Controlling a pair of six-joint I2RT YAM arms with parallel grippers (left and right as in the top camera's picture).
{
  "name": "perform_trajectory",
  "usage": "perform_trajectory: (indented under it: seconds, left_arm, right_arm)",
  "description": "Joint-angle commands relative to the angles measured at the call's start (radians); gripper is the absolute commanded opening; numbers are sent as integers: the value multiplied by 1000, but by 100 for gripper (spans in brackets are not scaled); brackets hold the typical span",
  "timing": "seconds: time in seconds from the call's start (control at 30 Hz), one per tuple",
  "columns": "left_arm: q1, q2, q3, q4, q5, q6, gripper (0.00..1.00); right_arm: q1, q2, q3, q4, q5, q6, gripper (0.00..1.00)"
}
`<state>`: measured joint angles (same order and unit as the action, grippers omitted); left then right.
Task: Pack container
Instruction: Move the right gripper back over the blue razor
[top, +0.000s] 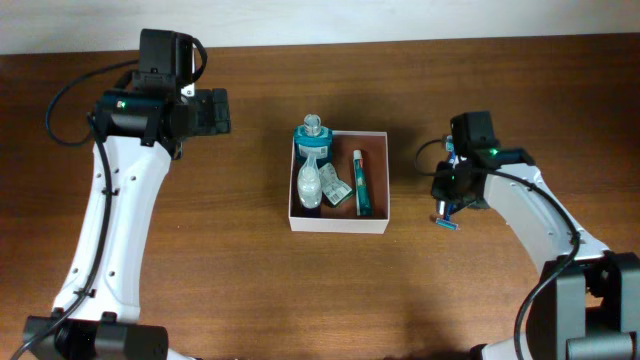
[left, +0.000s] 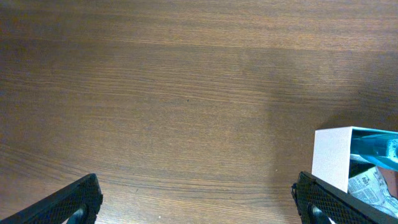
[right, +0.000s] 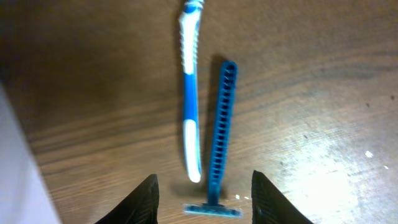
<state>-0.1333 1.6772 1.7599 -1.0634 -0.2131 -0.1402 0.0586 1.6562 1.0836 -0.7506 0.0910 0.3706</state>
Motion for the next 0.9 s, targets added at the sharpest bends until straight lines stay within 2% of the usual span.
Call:
perform_trajectory:
  seconds: [0.0,0.2,0.27,0.37,0.87]
  left_arm:
    - [2,-15,8,-1,0,-13,99]
    - [2,-15,8,-1,0,-13,99]
    - [2,-15,8,-1,0,-13,99]
    - [2,-15,8,-1,0,-13,99]
    - [2,-15,8,-1,0,-13,100]
  right_arm:
    - [-8,6,-23,8,60,31,41]
    - [-8,6,-50,26,60,65,38]
    - [-8,6,-64,45,60,78,32]
    - [-8,6,-83,70,60,84,29]
    - [-48,15,-120,111,51,109,28]
